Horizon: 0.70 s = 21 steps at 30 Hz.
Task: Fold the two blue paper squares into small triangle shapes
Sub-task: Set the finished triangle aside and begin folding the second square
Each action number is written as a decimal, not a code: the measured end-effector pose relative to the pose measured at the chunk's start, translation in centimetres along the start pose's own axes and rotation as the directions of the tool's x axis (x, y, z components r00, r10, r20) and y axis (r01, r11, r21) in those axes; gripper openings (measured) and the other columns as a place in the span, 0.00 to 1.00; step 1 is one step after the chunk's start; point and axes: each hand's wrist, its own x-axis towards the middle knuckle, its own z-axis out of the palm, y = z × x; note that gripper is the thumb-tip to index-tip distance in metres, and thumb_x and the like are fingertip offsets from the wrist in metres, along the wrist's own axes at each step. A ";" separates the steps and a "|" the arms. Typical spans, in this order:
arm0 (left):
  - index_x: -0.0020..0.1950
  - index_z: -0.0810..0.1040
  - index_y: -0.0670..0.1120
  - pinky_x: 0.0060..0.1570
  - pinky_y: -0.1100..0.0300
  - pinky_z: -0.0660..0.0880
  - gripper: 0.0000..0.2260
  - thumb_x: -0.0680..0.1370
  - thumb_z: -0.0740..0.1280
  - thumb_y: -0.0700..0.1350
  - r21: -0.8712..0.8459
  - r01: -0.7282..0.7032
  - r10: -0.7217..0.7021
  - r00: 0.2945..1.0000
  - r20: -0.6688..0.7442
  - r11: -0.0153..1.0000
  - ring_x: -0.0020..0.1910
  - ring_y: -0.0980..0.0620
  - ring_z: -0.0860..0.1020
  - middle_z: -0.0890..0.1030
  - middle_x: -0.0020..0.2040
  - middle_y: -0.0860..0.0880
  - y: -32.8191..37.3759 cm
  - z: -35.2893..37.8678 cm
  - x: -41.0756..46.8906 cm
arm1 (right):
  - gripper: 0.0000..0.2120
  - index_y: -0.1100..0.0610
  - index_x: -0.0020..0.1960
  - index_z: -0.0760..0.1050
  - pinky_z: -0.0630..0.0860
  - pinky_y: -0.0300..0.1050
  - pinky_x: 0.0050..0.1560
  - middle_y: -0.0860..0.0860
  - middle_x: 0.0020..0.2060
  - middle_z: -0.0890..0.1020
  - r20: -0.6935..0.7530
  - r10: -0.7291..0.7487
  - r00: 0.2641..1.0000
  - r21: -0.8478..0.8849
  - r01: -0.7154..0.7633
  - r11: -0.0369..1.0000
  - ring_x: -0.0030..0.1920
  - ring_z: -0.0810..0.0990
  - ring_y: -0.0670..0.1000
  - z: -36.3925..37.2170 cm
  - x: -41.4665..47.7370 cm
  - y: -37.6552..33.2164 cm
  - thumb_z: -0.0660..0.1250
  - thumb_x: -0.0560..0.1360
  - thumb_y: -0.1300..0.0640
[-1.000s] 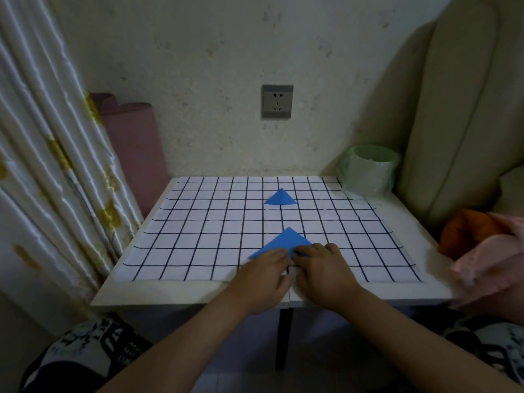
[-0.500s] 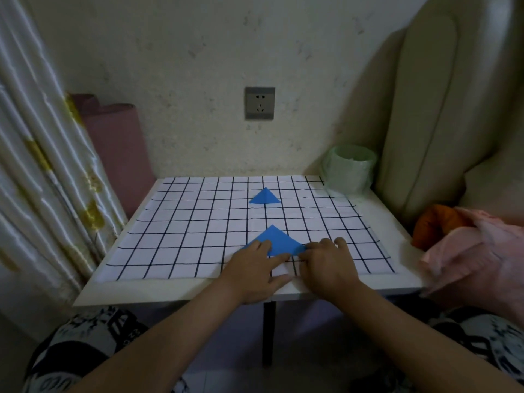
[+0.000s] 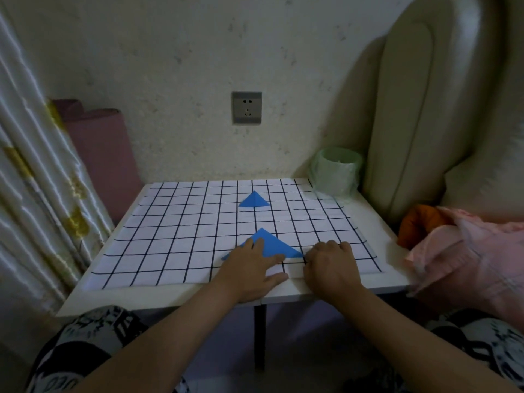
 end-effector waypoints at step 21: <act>0.74 0.68 0.52 0.60 0.55 0.70 0.34 0.70 0.76 0.55 -0.536 0.212 -0.218 0.974 0.053 0.817 0.64 0.51 0.69 0.71 0.63 0.51 -5.4 -1.3 2.9 | 0.30 0.48 0.68 0.73 0.70 0.48 0.60 0.51 0.59 0.74 0.177 -0.063 0.982 0.425 -0.018 0.905 0.60 0.69 0.52 0.7 6.5 -3.7 0.72 0.69 0.39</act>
